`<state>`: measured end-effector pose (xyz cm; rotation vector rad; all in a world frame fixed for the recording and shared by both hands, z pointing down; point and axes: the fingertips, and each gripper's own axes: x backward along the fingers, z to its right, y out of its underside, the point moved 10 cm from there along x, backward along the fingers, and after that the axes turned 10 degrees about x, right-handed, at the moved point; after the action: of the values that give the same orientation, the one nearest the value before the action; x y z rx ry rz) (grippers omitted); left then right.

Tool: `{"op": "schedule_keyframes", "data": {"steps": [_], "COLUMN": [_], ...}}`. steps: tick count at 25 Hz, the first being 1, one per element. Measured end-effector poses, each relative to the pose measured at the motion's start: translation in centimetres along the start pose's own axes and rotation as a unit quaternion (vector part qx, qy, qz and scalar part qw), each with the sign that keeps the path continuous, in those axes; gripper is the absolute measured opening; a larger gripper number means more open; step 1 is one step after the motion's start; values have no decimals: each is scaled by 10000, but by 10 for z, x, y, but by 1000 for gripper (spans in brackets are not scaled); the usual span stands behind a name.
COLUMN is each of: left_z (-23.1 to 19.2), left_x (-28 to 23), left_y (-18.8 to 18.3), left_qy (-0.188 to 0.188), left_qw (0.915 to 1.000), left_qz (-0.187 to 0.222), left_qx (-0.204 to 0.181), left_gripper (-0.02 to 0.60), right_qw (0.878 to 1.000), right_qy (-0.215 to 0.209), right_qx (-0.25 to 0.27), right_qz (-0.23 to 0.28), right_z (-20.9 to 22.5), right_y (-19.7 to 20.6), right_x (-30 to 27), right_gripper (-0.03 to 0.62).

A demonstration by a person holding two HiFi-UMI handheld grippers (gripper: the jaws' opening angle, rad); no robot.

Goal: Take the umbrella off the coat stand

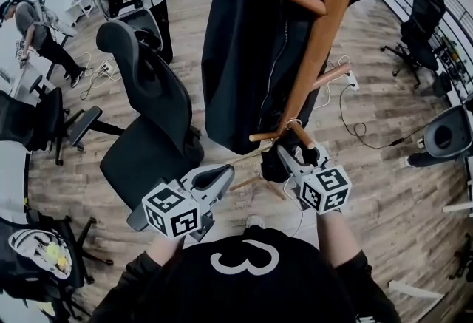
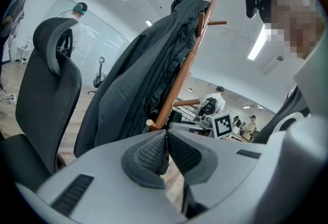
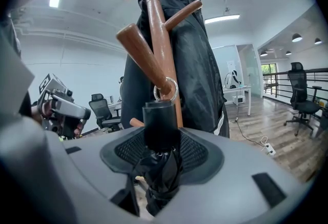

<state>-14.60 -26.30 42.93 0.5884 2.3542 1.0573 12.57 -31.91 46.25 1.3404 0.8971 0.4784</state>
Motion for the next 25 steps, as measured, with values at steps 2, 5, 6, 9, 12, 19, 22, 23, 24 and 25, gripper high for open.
{"op": "schedule_keyframes", "data": {"steps": [2,5,6,9,12,19,22,23,24,25], "left_z": [-1,-1,-1,1,6,7,8,9,9,10], "left_x": [1,0,0,0,1,2,3,4,5,5], "left_y": [2,3,4,4,2,6,6,6,7,8], "left_qy": [-21,-94,-104,-50,-31,-30,-40,-40,-39,-36], "left_qw": [10000,9999,9998,9999,10000,9999,9999,9999,9999,9999], "left_qz": [-10,-59,-67,-69,-79,-93,-90,-93,-98,-103], "left_qx": [42,105,123,111,38,62,70,72,72,72], "left_gripper": [26,26,25,25,25,25,26,25,25,25], "right_qw": [10000,9999,9999,9999,9999,9999,9999,9999,9999,9999], "right_qy": [-27,-60,-58,-66,-79,-37,-34,-41,-49,-54], "right_qx": [-35,-74,-79,-114,-130,-71,-107,-115,-117,-114], "right_qz": [-28,-75,-79,-70,-81,-79,-60,-51,-38,-20], "right_z": [0,1,0,1,1,-1,0,0,-1,-1], "right_y": [0,-3,-3,-3,-5,-4,-5,-6,-7,-8], "right_x": [0,0,0,-1,0,1,3,4,5,6], "right_gripper": [210,209,209,209,209,207,207,207,207,207]}}
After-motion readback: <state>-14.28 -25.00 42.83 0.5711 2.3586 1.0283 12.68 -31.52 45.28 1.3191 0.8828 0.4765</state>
